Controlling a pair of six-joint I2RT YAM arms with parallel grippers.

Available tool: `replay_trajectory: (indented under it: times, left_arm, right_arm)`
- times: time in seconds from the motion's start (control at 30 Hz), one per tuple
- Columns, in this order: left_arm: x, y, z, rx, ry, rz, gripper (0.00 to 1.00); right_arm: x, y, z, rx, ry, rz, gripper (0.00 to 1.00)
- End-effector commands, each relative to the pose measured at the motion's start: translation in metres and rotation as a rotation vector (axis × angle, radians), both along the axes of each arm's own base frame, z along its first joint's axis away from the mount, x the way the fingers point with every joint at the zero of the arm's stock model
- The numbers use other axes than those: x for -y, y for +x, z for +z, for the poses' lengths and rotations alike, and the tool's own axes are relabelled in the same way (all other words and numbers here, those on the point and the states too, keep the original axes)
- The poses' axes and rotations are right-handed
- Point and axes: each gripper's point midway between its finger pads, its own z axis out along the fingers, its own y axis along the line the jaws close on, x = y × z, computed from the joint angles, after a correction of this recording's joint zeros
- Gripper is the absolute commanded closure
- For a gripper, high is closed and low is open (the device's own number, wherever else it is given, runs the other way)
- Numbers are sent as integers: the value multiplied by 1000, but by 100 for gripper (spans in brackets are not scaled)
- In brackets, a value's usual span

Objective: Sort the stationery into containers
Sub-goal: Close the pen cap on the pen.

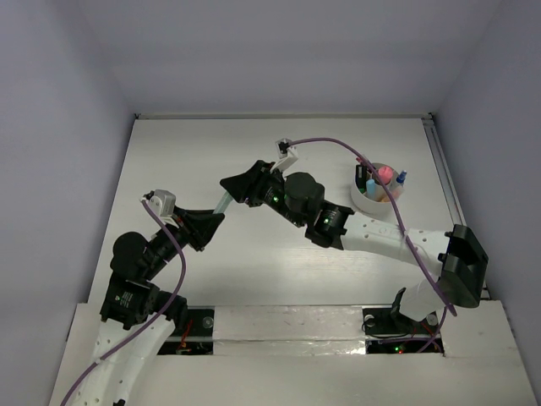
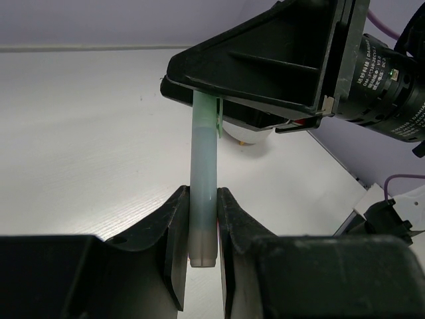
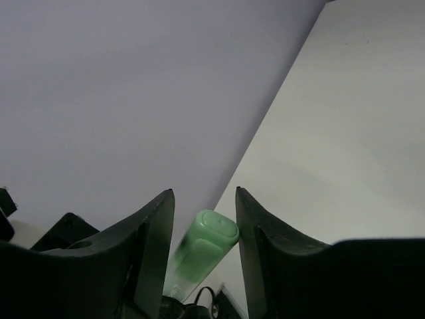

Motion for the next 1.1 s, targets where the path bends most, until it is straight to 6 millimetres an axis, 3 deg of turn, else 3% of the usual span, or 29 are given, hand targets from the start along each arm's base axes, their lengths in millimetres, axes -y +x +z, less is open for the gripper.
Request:
replay_trajectory:
  times: [0.0, 0.27, 0.47, 0.63, 0.83, 1.0, 1.03, 1.07]
  left_arm:
    - [1, -5, 20, 82, -23, -19, 100]
    - [-1, -5, 21, 85, -27, -7, 100]
    - [-3, -6, 25, 98, -31, 9, 100]
    - [-4, -6, 26, 106, -31, 9, 100]
    - [-6, -4, 26, 107, -31, 21, 100]
    - [-6, -5, 26, 110, -31, 14, 100]
    - [-5, -5, 26, 110, -31, 12, 100]
    - [-5, -5, 27, 110, -32, 12, 100]
  right_arm:
    - [7, 7, 25, 30, 80, -38, 56]
    - [-3, 1, 16, 9, 77, 14, 85]
    - [-21, -10, -15, -40, 74, 111, 100]
    - [-42, -27, -48, -66, 29, 182, 100]
    - [-43, -36, -60, -77, 16, 187, 100]
    - [-37, -33, -51, -50, 7, 162, 68]
    - [-35, -31, -50, -47, 6, 151, 57]
    - [-35, -31, -48, -45, 2, 147, 53]
